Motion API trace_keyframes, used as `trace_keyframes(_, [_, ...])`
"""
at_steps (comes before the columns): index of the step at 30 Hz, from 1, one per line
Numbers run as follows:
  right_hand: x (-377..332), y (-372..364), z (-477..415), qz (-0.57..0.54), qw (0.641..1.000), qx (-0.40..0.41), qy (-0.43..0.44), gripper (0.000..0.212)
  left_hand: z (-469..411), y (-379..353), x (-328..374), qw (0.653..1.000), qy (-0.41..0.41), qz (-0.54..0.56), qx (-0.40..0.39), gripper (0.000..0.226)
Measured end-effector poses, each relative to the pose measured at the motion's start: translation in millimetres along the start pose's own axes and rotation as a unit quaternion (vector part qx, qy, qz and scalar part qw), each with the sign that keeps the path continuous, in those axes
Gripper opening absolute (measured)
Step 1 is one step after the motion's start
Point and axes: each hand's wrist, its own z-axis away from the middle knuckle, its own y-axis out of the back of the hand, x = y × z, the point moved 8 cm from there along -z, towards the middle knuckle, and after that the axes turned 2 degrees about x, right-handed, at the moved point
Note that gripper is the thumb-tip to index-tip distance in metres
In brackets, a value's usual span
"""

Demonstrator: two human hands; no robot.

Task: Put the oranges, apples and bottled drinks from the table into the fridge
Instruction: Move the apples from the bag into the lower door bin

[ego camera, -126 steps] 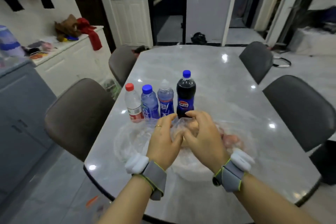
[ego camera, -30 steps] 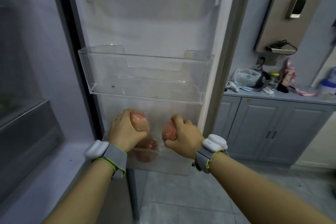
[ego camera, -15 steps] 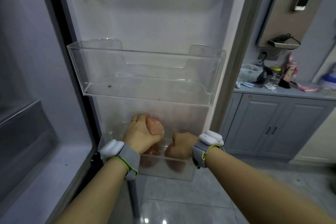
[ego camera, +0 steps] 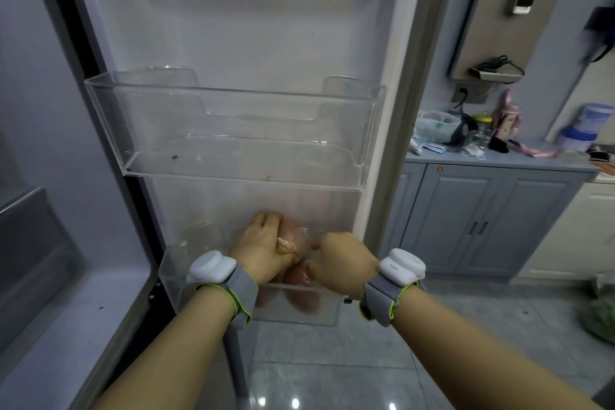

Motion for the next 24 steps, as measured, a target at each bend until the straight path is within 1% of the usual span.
trace_keyframes(3, [6.8,14.4,17.0,-0.025,0.999,0.037,-0.004,0.036,5.2,-0.4,3.3,0.999,-0.012,-0.043,0.000,0.089])
trace_keyframes(6, [12.9,28.4,36.5,-0.056,0.995,0.082,0.009,0.037,17.1,8.9,19.8,0.996,-0.032,-0.065,0.061,0.084])
trace_keyframes(8, [20.4,36.8,49.1,-0.078,0.990,0.114,0.011,0.036,28.5,14.7,42.1,0.993,-0.063,-0.028,0.100,0.074])
trace_keyframes(10, [28.3,45.0,61.1,-0.102,0.984,0.144,0.007,0.037,40.9,16.9,65.3,0.987,-0.097,0.030,0.123,0.064])
trace_keyframes(12, [40.1,55.0,77.7,-0.110,0.977,0.181,-0.001,0.040,53.8,11.7,93.0,0.980,-0.137,0.070,0.127,0.059])
trace_keyframes(16, [78.3,73.3,122.1,-0.130,0.958,0.254,-0.032,0.047,73.6,-7.8,152.0,0.963,-0.208,0.135,0.107,0.049])
trace_keyframes(19, [115.7,85.9,167.5,-0.136,0.939,0.307,-0.074,0.053,84.3,-28.2,199.2,0.949,-0.251,0.172,0.078,0.048])
trace_keyframes(21, [138.8,91.5,200.4,-0.133,0.928,0.332,-0.103,0.058,94.3,-42.3,229.9,0.936,-0.285,0.198,0.063,0.049])
trace_keyframes(24, [174.2,100.8,257.5,-0.128,0.913,0.355,-0.154,0.062,118.3,-71.5,280.4,0.917,-0.323,0.234,0.017,0.046])
